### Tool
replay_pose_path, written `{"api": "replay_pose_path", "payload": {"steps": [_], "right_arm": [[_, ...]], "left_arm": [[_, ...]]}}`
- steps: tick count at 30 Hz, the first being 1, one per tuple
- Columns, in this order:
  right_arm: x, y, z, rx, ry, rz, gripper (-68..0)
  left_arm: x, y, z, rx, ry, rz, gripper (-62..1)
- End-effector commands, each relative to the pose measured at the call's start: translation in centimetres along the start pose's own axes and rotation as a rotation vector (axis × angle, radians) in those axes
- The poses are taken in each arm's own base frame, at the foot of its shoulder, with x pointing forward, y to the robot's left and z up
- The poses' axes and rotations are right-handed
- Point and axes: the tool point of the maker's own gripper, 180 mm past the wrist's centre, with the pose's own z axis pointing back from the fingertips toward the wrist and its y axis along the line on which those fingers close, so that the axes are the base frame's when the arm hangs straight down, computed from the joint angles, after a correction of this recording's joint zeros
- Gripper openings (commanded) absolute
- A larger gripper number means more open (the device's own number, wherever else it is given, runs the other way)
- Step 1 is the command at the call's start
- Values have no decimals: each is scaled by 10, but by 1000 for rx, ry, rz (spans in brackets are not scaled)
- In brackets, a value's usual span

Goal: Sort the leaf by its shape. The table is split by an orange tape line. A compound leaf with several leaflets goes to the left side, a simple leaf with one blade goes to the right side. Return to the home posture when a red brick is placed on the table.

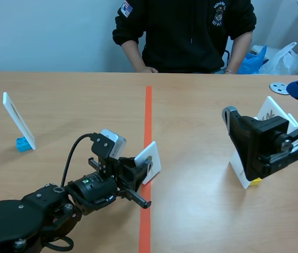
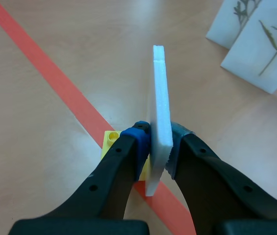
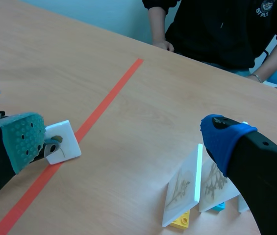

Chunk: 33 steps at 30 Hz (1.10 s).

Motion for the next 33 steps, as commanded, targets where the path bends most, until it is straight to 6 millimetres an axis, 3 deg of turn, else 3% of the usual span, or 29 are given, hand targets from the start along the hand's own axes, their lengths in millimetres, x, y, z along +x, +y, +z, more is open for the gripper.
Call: {"api": "replay_pose_path", "payload": {"steps": [1,6,9,18,22,27,33], "right_arm": [[6,-2,-1,-6,-28,-1,4],[6,-2,-1,-6,-28,-1,4],[6,-2,-1,-6,-28,-1,4],[6,-2,-1,-6,-28,-1,4],[6,-2,-1,-6,-28,-2,4],[5,-2,-1,-6,-21,-2,4],[5,-2,-1,-6,-21,-2,4]], "left_arm": [[21,3,1,-2,-52,-8,-568],[40,4,15,-1,-54,-32,-567],[51,19,28,58,-56,-27,-567],[67,139,100,524,-76,4,-567],[69,174,130,646,-69,-3,-567],[54,191,149,699,-20,7,-567],[35,197,159,730,0,35,-567]]}}
